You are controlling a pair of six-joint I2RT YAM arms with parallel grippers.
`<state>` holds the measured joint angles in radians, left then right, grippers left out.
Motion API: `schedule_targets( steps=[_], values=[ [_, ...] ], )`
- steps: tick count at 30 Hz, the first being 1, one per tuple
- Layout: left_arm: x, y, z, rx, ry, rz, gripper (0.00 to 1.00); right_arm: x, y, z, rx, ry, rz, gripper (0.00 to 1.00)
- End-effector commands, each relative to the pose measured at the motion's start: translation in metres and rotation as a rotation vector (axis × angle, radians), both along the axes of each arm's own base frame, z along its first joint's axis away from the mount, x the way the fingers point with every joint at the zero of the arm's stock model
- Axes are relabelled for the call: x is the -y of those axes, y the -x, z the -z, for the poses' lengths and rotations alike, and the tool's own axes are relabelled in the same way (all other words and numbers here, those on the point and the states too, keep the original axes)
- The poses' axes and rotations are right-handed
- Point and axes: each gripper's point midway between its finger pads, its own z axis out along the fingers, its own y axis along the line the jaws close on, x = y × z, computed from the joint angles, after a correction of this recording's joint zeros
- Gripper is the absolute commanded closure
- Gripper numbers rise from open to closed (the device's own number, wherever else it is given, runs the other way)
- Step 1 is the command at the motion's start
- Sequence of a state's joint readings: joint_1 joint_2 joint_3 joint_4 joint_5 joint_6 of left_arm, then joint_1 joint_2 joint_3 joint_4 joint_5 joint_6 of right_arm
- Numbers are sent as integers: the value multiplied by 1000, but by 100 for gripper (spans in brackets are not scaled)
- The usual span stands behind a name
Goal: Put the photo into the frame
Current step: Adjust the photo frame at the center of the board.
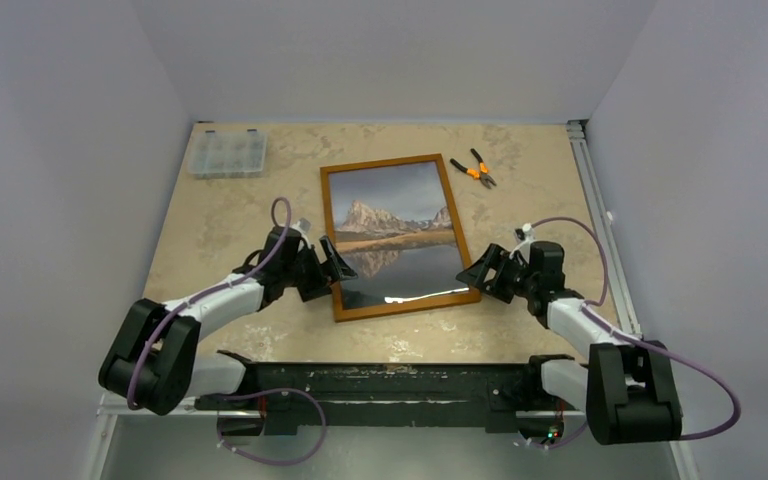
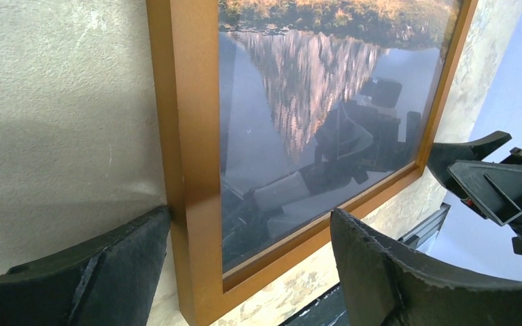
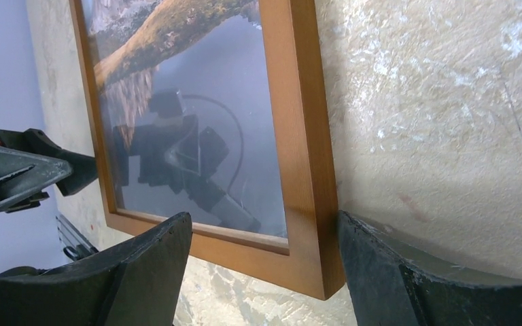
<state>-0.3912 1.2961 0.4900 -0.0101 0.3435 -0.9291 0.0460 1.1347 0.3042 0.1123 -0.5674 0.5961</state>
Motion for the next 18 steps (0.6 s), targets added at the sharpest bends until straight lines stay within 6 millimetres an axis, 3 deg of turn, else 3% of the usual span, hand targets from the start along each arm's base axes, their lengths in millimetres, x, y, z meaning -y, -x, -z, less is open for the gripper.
schedule_targets(
  steps=[1,10,18],
  values=[
    [-3,28,21,-102,-38,11,15,-19,60,24,-254,-86,-66,24],
    [-14,23,15,-74,-106,-15,13,-25,65,19,-252,-40,-106,24],
    [-31,12,11,-69,-225,-26,9,-7,15,-6,-152,119,-42,19]
  ],
)
